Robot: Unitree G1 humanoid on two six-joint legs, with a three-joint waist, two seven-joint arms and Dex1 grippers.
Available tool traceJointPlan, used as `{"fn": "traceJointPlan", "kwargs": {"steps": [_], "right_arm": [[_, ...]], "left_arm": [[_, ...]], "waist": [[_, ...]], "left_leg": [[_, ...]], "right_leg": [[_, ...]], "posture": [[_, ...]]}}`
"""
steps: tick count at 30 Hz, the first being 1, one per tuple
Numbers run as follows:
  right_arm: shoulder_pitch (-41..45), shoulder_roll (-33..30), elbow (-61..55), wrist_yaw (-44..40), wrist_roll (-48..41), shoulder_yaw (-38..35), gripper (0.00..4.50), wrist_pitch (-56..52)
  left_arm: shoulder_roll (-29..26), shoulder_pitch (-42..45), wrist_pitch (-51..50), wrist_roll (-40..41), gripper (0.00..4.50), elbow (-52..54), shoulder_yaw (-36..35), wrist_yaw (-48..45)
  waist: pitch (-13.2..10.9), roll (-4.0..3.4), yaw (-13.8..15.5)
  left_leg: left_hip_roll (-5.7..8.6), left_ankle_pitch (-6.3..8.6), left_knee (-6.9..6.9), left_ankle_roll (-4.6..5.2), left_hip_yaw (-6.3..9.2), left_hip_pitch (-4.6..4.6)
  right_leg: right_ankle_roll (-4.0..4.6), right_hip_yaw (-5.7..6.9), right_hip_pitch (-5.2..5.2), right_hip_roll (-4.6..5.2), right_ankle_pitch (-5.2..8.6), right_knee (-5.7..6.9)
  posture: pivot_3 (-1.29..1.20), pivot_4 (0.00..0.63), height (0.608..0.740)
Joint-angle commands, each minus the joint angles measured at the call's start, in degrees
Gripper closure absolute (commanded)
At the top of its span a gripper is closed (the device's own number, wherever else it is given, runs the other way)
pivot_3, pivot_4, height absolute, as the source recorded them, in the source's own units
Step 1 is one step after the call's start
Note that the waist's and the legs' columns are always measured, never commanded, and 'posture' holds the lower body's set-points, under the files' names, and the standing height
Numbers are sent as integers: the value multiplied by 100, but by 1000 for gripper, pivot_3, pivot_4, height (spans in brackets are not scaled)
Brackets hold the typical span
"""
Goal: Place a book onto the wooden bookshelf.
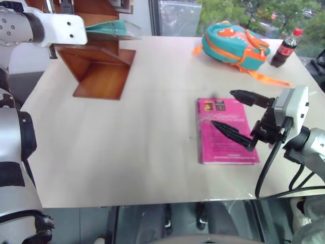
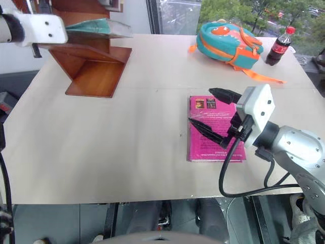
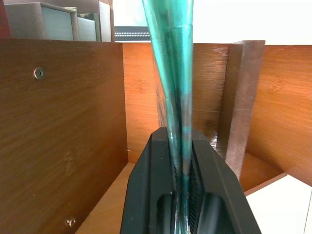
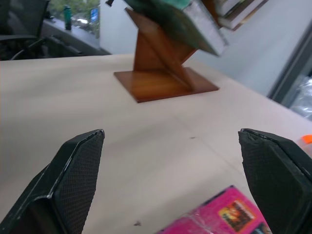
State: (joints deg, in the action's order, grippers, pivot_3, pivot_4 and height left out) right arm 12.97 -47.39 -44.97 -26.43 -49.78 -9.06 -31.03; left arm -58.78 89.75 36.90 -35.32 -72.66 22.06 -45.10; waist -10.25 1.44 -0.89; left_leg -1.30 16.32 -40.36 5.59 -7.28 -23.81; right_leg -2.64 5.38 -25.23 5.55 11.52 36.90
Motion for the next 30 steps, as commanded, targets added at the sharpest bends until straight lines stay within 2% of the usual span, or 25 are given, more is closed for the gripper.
{"fn": "traceJointPlan", "kwargs": {"steps": [1, 3, 8, 12, 15, 17, 18, 20, 23, 25, 28, 30], "right_arm": [[245, 147, -67, -77, 127, -10, 0, 171], [424, 302, -27, -54, 169, 35, 0, 201], [760, 635, 103, -113, 342, 158, 0, 280], [1080, 915, 336, -230, 526, 283, 0, 455], [1203, 1037, 486, -333, 611, 299, 0, 516], [1287, 1118, 619, -402, 658, 329, 0, 566], [1314, 1153, 671, -438, 679, 333, 0, 582], [1344, 1188, 761, -519, 711, 320, 0, 598], [1364, 1164, 880, -623, 725, 278, 0, 583], [1351, 1102, 940, -664, 768, 271, 0, 523], [1098, 828, 948, -761, 1023, 375, 0, 330], [708, 542, 873, -881, 1138, 365, 0, 149]], "left_arm": [[-310, 114, -10, -21, 3035, -147, -62, 52], [-395, 86, 51, 5, 2485, -157, -98, 28], [-621, -73, 342, 301, 241, -94, -331, -239], [-849, -387, 758, 1185, 241, 76, -943, -1052], [-861, -697, 627, 2030, 241, 308, -1500, -1821], [-827, -1270, -10, 3233, 241, 961, -2165, -2919], [-819, -1706, -645, 3887, 241, 1541, -2486, -3451], [-788, -2902, -2379, 5133, 241, 3291, -3165, -3711], [-595, -4788, -4736, 6581, 241, 6008, -4031, -2999], [-38, -5903, -5804, 7408, 241, 7652, -4416, -1968], [876, -6855, -6590, 8062, 241, 9058, -4546, -608], [1271, -7445, -6679, 7843, 241, 9603, -4360, -131]], "waist": [[0, 0, -6], [0, 3, 11], [1, 5, 51], [1, 5, 30], [1, 5, 35], [2, 3, 14], [2, 1, -1], [1, -6, -17], [1, -10, -60], [0, -12, -36], [4, -23, 31], [5, -18, 56]], "left_leg": [[0, 0, 0, 0, -4, 1], [0, 0, -2, 0, -12, -7], [9, 5, -6, 8, -17, -25], [13, 7, -8, 11, -17, -53], [12, 7, -16, 11, -7, -70], [12, 7, -19, 11, -8, -71], [11, 7, -24, 11, -8, -72], [7, 7, -37, 11, -5, -74], [5, 7, -54, 10, 9, -75], [8, 7, -69, 10, 34, -82], [10, 7, -80, 10, 45, -68], [12, 7, -84, 9, 62, -38]], "right_leg": [[0, -3, -2, 0, 0, 3], [0, -9, -14, 2, -1, 9], [18, -10, -24, 12, -12, 2], [18, 3, -41, 19, -12, -4], [17, 23, -47, 20, -12, -5], [17, 25, -46, 23, -12, -5], [17, 25, -47, 25, -12, -2], [17, 25, -46, 25, -12, 6], [17, 24, -43, 26, -12, 16], [17, 33, -31, 32, -13, 18], [18, 23, -10, 33, -13, 18], [19, 34, 32, 33, -13, 14]], "posture": [[0, 150, 740], [0, 150, 740], [0, 150, 740], [0, 150, 740], [0, 150, 740], [0, 150, 740], [0, 150, 740], [0, 150, 740], [0, 150, 740], [0, 150, 740], [0, 150, 740], [0, 150, 740]]}}
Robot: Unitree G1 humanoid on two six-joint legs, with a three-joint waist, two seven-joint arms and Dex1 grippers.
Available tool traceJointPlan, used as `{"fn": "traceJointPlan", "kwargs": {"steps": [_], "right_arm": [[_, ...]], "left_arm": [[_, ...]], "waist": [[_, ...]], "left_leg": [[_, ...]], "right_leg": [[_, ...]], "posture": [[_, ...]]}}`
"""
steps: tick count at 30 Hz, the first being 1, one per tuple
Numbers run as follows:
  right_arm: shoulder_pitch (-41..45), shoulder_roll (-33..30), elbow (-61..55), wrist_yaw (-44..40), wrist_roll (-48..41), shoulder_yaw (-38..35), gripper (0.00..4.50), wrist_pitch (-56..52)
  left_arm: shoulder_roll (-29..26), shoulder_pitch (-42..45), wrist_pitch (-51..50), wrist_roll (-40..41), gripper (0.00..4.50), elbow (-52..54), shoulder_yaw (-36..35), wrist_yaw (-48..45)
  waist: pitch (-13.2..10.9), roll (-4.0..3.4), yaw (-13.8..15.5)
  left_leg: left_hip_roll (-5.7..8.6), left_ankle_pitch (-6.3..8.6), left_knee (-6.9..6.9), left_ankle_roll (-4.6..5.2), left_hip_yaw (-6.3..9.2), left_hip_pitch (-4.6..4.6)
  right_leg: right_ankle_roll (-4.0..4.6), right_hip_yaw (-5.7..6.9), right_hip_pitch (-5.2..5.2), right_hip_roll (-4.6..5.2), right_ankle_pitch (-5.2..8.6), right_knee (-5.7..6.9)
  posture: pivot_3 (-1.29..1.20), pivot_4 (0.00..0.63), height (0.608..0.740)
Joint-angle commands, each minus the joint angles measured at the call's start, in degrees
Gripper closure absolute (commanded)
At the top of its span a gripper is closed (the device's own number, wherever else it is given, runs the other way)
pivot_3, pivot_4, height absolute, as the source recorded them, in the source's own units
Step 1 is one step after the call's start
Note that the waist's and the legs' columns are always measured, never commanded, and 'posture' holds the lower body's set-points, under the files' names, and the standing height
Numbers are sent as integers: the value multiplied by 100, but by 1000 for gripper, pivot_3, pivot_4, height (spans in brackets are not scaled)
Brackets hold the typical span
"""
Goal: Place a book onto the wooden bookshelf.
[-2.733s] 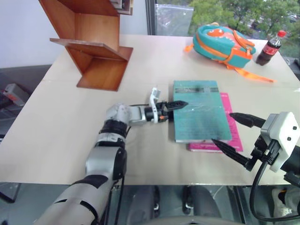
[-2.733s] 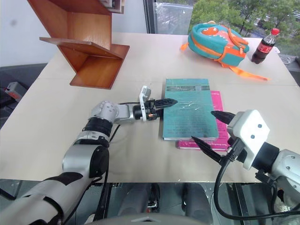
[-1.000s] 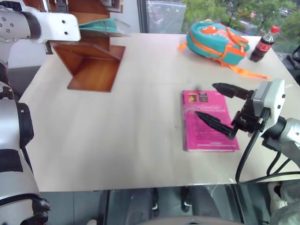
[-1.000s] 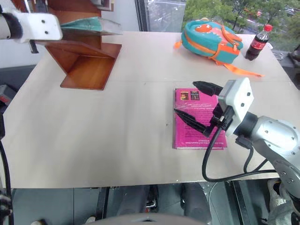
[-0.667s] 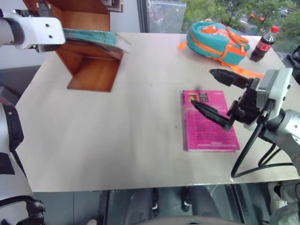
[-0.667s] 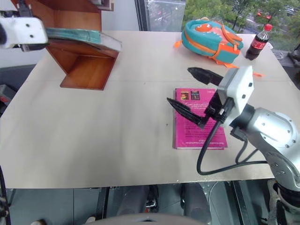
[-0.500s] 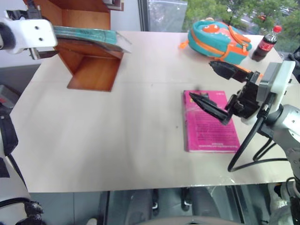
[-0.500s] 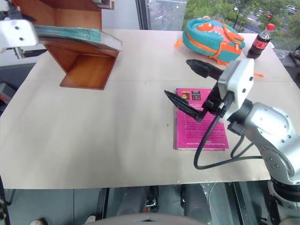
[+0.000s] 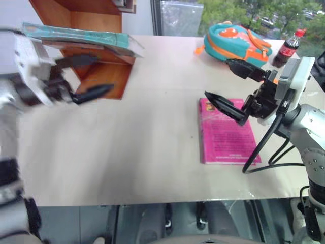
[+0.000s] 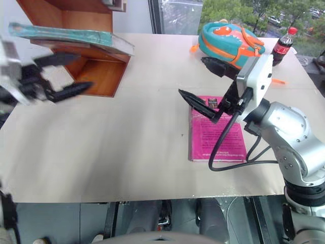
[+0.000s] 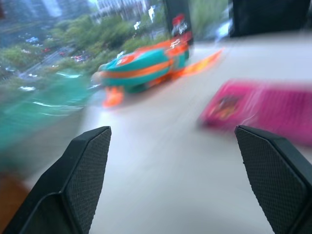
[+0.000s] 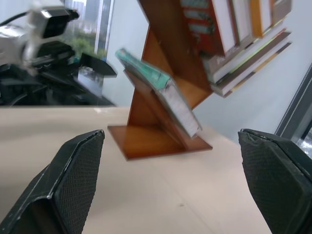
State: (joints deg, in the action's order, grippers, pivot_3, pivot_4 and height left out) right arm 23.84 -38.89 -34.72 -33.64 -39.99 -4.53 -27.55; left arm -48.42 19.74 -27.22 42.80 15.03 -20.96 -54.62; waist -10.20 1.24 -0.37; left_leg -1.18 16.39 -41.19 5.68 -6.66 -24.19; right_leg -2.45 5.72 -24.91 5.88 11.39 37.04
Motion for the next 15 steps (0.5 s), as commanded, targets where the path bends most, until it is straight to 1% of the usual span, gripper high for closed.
{"fn": "traceJointPlan", "kwargs": {"steps": [1, 2, 3, 5, 9, 11, 13, 15], "right_arm": [[-596, -440, -197, -193, 122, -172, 0, -328], [-790, -559, -235, -219, 96, -274, 0, -421], [-1083, -717, -264, -275, 110, -464, 0, -473], [-1834, -1072, -287, -478, 196, -1025, 0, -609], [-3378, -1573, -255, -1083, 326, -2313, 0, -886], [-3940, -1681, -138, -1344, 411, -2867, 0, -967], [-4324, -1746, 9, -1551, 596, -3167, 0, -927], [-4571, -1772, 143, -1706, 814, -3275, 0, -799]], "left_arm": [[413, -681, -318, 0, 241, 984, -16, 994], [559, -861, -411, 70, 241, 1057, -28, 1141], [616, -1149, -378, -26, 241, 1127, 37, 1130], [670, -1728, -311, -142, 241, 1214, 98, 980], [477, -2455, -141, -241, 241, 978, -195, 530], [329, -2707, 44, -385, 241, 786, -311, 225], [258, -2845, 98, -421, 241, 692, -359, 77], [208, -2943, 217, -536, 241, 624, -337, -29]], "waist": [[1, 1, 9], [2, -2, 14], [1, -4, 15], [8, -16, 19], [11, -24, 76], [14, -28, 113], [17, -36, 117], [23, -44, 116]], "left_leg": [[-1, 0, 2, -1, 3, 17], [0, 1, 7, -2, 1, 39], [1, 1, 10, -3, -1, 51], [-1, 0, 10, -6, -2, 46], [-2, 1, 11, -7, -8, 49], [-4, 10, 11, -24, -7, 48], [-8, 15, 11, -34, -8, 48], [-8, 17, 10, -36, -8, 52]], "right_leg": [[0, 2, 18, -4, 0, -7], [1, 2, 36, -4, 1, -7], [2, 0, 46, -4, 1, -7], [3, -2, 37, -4, 0, -4], [4, -1, 35, -5, 1, -2], [18, -2, 33, -5, 12, -3], [10, 0, 33, -2, 24, -5], [13, -5, 30, 16, 23, -10]], "posture": [[0, 150, 740], [0, 150, 740], [0, 150, 740], [0, 150, 740], [0, 150, 740], [0, 150, 740], [0, 150, 740], [0, 150, 740]]}}
